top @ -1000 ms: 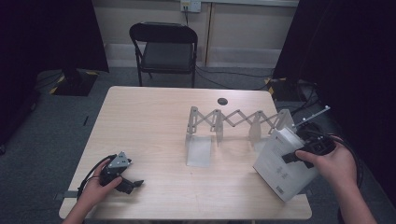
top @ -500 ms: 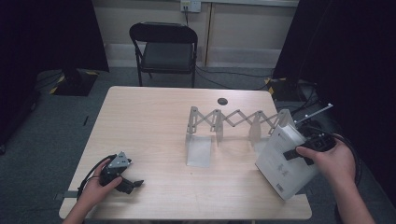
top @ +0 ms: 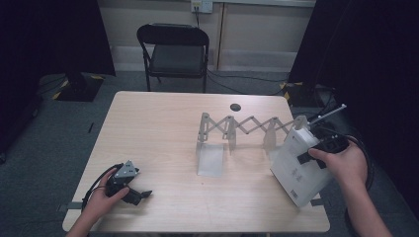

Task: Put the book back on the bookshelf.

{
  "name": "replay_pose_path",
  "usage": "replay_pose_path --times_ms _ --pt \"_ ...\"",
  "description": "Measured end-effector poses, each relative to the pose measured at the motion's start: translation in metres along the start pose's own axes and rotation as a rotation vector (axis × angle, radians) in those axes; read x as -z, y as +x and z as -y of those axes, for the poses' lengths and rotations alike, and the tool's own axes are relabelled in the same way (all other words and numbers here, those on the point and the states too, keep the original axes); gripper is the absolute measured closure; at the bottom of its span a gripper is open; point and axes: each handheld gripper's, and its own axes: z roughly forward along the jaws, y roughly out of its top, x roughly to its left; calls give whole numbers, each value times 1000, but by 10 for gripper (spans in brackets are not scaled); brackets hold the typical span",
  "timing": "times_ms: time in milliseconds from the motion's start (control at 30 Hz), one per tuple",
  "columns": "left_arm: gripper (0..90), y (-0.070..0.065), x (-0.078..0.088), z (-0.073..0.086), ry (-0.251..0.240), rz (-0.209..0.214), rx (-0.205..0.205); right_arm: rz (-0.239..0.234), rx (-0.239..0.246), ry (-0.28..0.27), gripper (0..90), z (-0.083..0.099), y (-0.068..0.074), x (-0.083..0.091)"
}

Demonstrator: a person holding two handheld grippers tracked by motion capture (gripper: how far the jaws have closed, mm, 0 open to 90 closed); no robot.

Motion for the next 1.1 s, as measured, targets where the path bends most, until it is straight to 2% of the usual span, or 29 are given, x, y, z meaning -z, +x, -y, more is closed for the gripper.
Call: replay_pose_path --times_ms 333,400,800,1100 --pt "0 0 0 0 -1 0 1 24 -25 3 529 -8 -3 -5" --pt "0 0 0 0 -3 1 1 25 -52 -8 529 -10 -5 -4" --pt "0 0 0 0 -1 1 2 38 -105 -23 529 -15 -12 -4" --pt "0 0 0 0 1 3 -1 51 -124 -18 529 -20 -15 -6"
